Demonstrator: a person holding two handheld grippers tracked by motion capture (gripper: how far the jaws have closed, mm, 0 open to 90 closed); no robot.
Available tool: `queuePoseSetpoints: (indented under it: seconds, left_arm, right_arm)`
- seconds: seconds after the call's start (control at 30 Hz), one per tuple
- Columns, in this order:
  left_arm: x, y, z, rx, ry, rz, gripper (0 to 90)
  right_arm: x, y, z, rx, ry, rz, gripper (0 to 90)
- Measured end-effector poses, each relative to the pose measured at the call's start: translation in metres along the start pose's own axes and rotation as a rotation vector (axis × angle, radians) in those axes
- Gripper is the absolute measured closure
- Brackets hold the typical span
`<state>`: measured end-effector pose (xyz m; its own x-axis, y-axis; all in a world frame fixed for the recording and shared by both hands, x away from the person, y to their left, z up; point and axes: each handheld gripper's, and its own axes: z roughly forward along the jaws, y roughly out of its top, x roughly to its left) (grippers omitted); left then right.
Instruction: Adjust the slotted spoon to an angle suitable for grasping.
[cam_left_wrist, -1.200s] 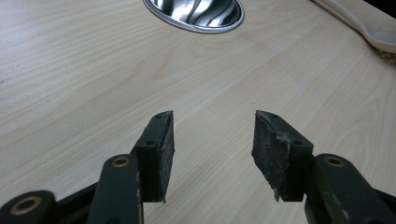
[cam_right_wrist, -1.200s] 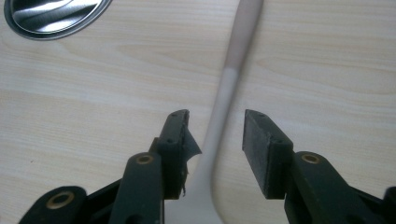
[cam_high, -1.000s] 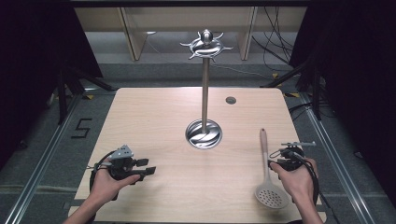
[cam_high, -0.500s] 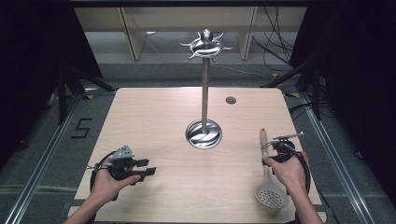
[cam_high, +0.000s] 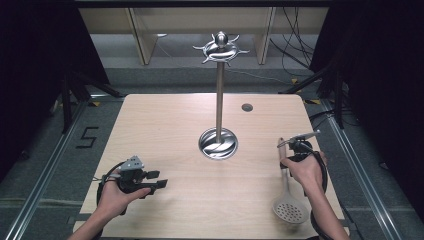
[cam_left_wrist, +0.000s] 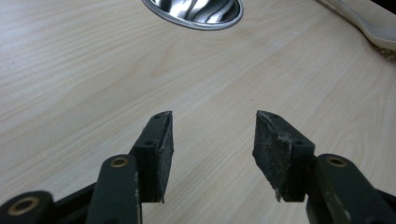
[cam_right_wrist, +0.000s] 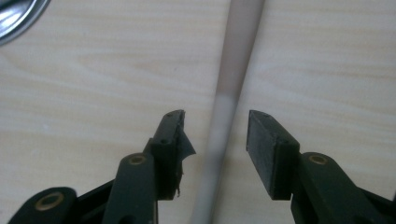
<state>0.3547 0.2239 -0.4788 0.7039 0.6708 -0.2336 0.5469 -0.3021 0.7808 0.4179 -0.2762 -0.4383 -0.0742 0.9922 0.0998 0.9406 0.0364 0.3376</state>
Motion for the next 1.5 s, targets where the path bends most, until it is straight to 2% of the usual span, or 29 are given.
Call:
queuePoseSetpoints:
  seconds: [0.03, 0.07, 0.1, 0.17, 0.23, 0.27, 0.3, 0.33, 0.37, 0.43, 0.47, 0.5, 0.53, 0.6, 0.67, 0.7, 0.83, 0.9, 0.93, 1.1, 1.17, 1.2, 1.23, 1.27, 1.3, 1.37, 1.4, 1.43, 1.5]
  left_arm:
    - [0.000, 0.000, -0.001, 0.001, 0.000, 0.001, 46.8]
    - [-0.001, 0.000, 0.000, -0.011, 0.010, -0.005, 46.8]
    - [0.000, 0.000, -0.001, -0.006, 0.009, -0.002, 46.8]
    - [0.000, 0.000, -0.001, -0.006, 0.010, -0.002, 46.8]
    - [0.000, 0.000, -0.001, -0.006, 0.003, -0.018, 46.8]
    - [0.001, 0.000, -0.001, -0.005, 0.004, 0.000, 46.8]
    - [0.000, 0.000, -0.001, -0.003, 0.007, -0.011, 46.8]
    - [0.000, 0.000, -0.001, -0.005, 0.008, 0.001, 46.8]
    - [0.000, 0.000, -0.001, -0.004, 0.007, 0.002, 46.8]
    - [-0.001, 0.000, -0.001, -0.006, 0.011, -0.004, 46.9]
    - [0.000, 0.000, -0.001, -0.005, 0.008, 0.003, 46.9]
    - [0.000, 0.000, -0.001, -0.004, 0.006, 0.002, 46.9]
    - [-0.001, 0.000, 0.000, -0.004, 0.007, 0.002, 46.9]
    - [-0.001, 0.000, -0.001, -0.004, 0.007, 0.002, 46.9]
    - [-0.001, 0.000, -0.001, -0.008, 0.002, 0.000, 47.0]
    - [-0.001, 0.000, -0.001, -0.009, 0.001, 0.000, 47.1]
    - [0.000, 0.000, -0.002, 0.000, 0.013, 0.003, 47.1]
    - [0.000, 0.000, -0.001, -0.003, 0.008, 0.004, 47.2]
    - [-0.001, 0.000, -0.001, -0.009, 0.006, -0.003, 47.3]
    - [-0.001, 0.000, -0.001, 0.000, 0.012, 0.005, 47.4]
    - [-0.001, 0.000, 0.000, -0.013, -0.002, -0.002, 47.5]
    - [-0.001, 0.001, -0.002, 0.006, -0.007, -0.010, 47.5]
    - [-0.001, 0.001, -0.001, -0.005, -0.005, 0.007, 47.5]
    - [-0.002, 0.001, -0.001, -0.003, -0.002, 0.007, 47.5]
    - [-0.003, 0.001, 0.000, -0.008, 0.002, 0.007, 47.6]
    - [-0.003, 0.001, 0.000, -0.003, -0.006, 0.008, 47.6]
    - [-0.003, 0.001, 0.000, -0.004, -0.006, 0.007, 47.6]
    - [-0.002, 0.001, -0.001, -0.002, -0.005, 0.010, 47.6]
    - [-0.002, 0.001, -0.001, -0.001, -0.004, 0.009, 47.7]
  right_arm:
    - [0.001, 0.004, 0.000, 0.007, -0.003, 0.012, 58.4]
    - [0.000, 0.006, 0.001, 0.009, -0.008, -0.002, 58.5]
    - [0.002, 0.009, 0.003, 0.029, -0.009, 0.016, 58.6]
    - [0.005, 0.010, 0.007, 0.075, -0.003, 0.022, 59.6]
    - [0.006, 0.010, 0.011, 0.071, -0.015, 0.029, 59.8]
    - [0.007, 0.010, 0.013, 0.078, -0.026, 0.047, 59.8]
    - [0.004, 0.009, 0.014, 0.083, -0.018, 0.027, 60.2]
    - [0.004, 0.009, 0.016, 0.080, -0.025, 0.017, 60.4]
    - [0.005, 0.008, 0.015, 0.091, -0.028, 0.032, 60.6]
    - [0.005, 0.008, 0.015, 0.073, -0.029, 0.037, 62.2]
    - [0.004, 0.009, 0.013, 0.073, -0.029, 0.020, 67.1]
    - [0.004, 0.012, 0.010, 0.050, -0.034, 0.026, 74.7]
    - [0.001, 0.015, 0.008, 0.044, -0.060, -0.002, 81.7]
    - [-0.002, 0.020, 0.007, 0.022, -0.058, 0.000, 90.0]
    - [-0.008, 0.026, 0.008, 0.038, -0.082, -0.006, 90.0]
    - [-0.012, 0.030, 0.014, 0.057, -0.081, 0.014, 90.0]
    - [-0.013, 0.033, 0.024, 0.064, -0.100, 0.046, 90.0]
    - [-0.015, 0.034, 0.030, 0.056, -0.110, 0.034, 90.0]
    - [-0.016, 0.035, 0.031, 0.074, -0.112, 0.010, 90.0]
    - [-0.010, 0.037, 0.038, 0.084, -0.099, 0.024, 90.0]
    - [-0.006, 0.037, 0.040, 0.062, -0.109, 0.018, 90.0]
    - [-0.005, 0.037, 0.039, 0.068, -0.101, 0.002, 90.0]
    - [-0.002, 0.038, 0.039, 0.073, -0.105, 0.008, 90.0]
    - [0.001, 0.038, 0.039, 0.063, -0.097, 0.006, 90.0]
    - [0.002, 0.038, 0.039, 0.072, -0.101, -0.021, 90.0]
    - [0.006, 0.038, 0.040, 0.066, -0.102, -0.013, 90.0]
    - [0.007, 0.038, 0.040, 0.080, -0.105, -0.028, 90.0]
    - [0.009, 0.039, 0.040, 0.080, -0.075, -0.025, 90.0]
    - [0.009, 0.039, 0.040, 0.075, -0.079, -0.030, 90.0]
